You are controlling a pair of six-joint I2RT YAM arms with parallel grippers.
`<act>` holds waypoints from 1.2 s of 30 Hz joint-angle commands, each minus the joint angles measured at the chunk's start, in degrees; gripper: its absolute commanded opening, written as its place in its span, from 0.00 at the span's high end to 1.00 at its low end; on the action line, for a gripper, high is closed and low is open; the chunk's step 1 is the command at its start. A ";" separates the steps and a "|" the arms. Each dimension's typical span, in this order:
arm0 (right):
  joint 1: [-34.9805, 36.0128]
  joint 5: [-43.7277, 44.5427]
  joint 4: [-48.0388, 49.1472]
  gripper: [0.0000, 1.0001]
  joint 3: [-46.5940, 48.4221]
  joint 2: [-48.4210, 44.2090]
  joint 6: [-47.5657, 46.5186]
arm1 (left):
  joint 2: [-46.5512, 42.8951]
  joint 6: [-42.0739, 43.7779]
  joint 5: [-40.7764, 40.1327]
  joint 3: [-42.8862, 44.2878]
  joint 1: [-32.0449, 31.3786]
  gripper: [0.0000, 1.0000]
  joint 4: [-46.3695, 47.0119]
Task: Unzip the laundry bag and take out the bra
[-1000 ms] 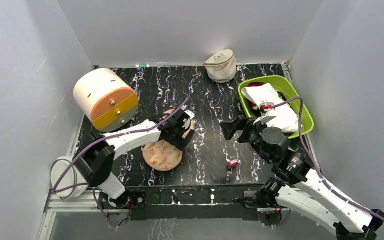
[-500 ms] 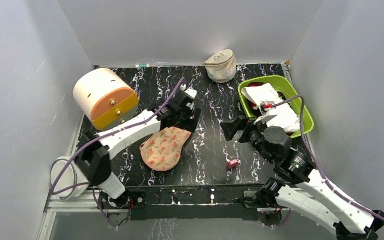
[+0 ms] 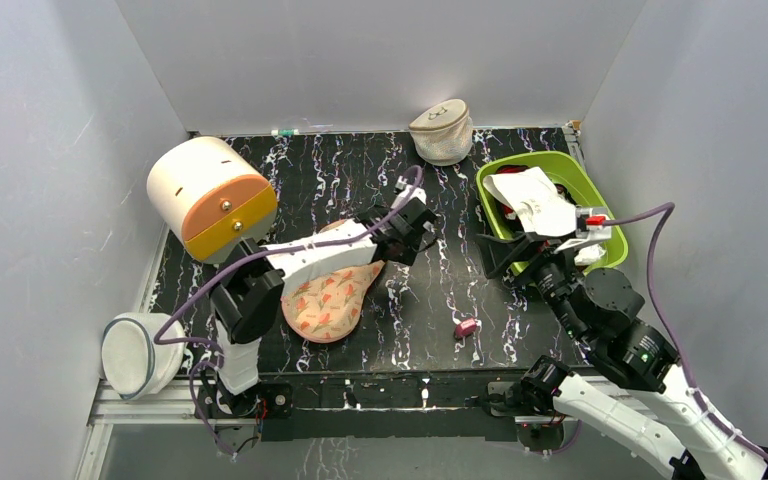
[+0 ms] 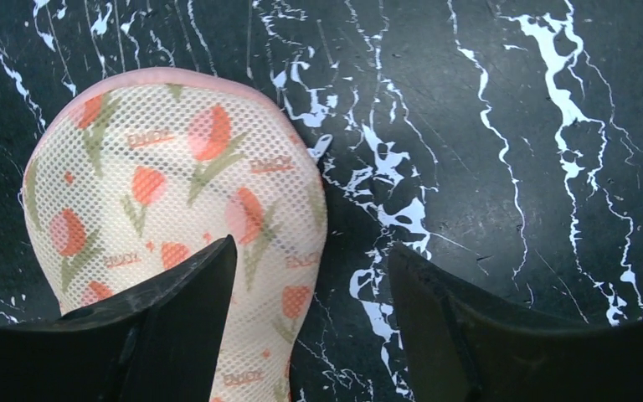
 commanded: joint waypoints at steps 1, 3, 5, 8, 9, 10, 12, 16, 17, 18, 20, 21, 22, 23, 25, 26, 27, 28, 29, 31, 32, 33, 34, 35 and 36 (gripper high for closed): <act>-0.16 2.92 -0.43 0.02 1.69 -1.96 -2.17 | 2.71 0.21 -9.31 2.10 -3.09 0.38 0.35; -0.16 3.64 -0.88 0.02 1.99 -2.29 -2.99 | 4.77 0.62 -10.93 2.73 -3.56 0.43 0.13; -0.16 4.43 -1.59 0.02 2.45 -2.45 -3.49 | 6.62 0.77 -12.06 3.64 -3.71 0.47 -0.64; -0.16 4.92 -2.74 0.02 2.78 -2.83 -3.31 | 9.07 1.93 -14.11 4.41 -3.80 0.51 -0.98; -0.16 4.89 -3.13 0.02 2.78 -3.13 -3.07 | 9.69 2.09 -15.01 4.47 -3.78 0.53 -1.24; -0.15 4.79 -3.46 0.02 2.84 -3.43 -2.91 | 10.08 2.12 -15.62 4.43 -3.79 0.55 -1.49; -0.07 4.56 -4.26 0.02 3.06 -4.14 -2.31 | 10.79 2.71 -16.83 3.89 -3.81 0.56 -1.11; -0.08 4.58 -5.44 0.02 3.16 -5.20 -1.83 | 11.16 3.37 -17.53 2.20 -3.77 0.62 0.50; -0.09 4.64 -5.59 0.02 3.20 -5.27 -1.86 | 11.11 3.79 -17.39 1.98 -3.83 0.66 0.81; -0.08 4.66 -5.67 0.02 3.11 -5.22 -1.80 | 11.09 4.18 -17.44 1.94 -3.77 0.70 0.92; -0.12 4.58 -5.87 0.02 3.16 -5.11 -1.34 | 10.58 5.73 -17.79 1.73 -3.77 0.79 1.33; -0.08 4.43 -5.99 0.02 3.16 -4.98 -1.00 | 9.92 7.45 -18.03 1.18 -3.76 0.84 2.00; -0.08 4.10 -6.01 0.02 3.19 -5.01 -0.53 | 9.08 8.87 -18.15 0.51 -3.81 0.86 2.84; -0.13 3.77 -6.06 0.02 3.19 -4.92 -0.21 | 8.16 10.51 -18.12 -0.45 -3.82 0.87 4.01; -0.09 3.40 -6.04 0.02 3.20 -4.93 0.12 | 5.87 13.68 -17.73 -2.70 -3.81 0.93 6.91; -0.08 3.48 -6.16 0.02 3.20 -4.86 0.15 | 4.71 14.74 -17.62 -3.74 -3.70 0.96 7.80; -0.10 3.61 -6.38 0.02 3.32 -4.87 0.15 | 3.66 15.77 -17.15 -4.57 -3.68 1.00 8.45; -0.08 3.90 -6.49 0.02 3.42 -4.83 0.15 | 2.74 16.94 -16.40 -5.36 -3.71 1.00 9.06; -0.11 4.21 -6.66 0.02 3.42 -4.77 0.15 | 1.54 17.89 -15.13 -6.08 -3.68 1.00 9.49; -0.09 4.97 -6.72 0.02 3.38 -4.55 0.15 | -1.16 18.52 -13.81 -8.04 -3.64 1.00 10.30; -0.10 5.27 -6.68 0.02 3.25 -4.31 0.20 | -3.35 19.50 -12.54 -9.28 -3.59 1.00 11.42; -0.08 5.44 -6.53 0.02 2.99 -4.05 0.16 | -5.06 20.88 -10.80 -10.75 -3.65 1.00 12.51; -0.08 5.56 -6.32 0.02 2.68 -3.68 0.15 | -7.20 22.28 -8.33 -12.31 -3.59 1.00 13.96; -0.08 5.50 -6.09 0.02 2.38 -3.27 0.13 | -9.41 23.76 -6.95 -14.36 -3.59 1.00 15.60; -0.08 5.46 -5.76 0.02 1.93 -2.66 -0.04 | -11.66 25.33 -4.27 -16.30 -3.59 1.00 17.62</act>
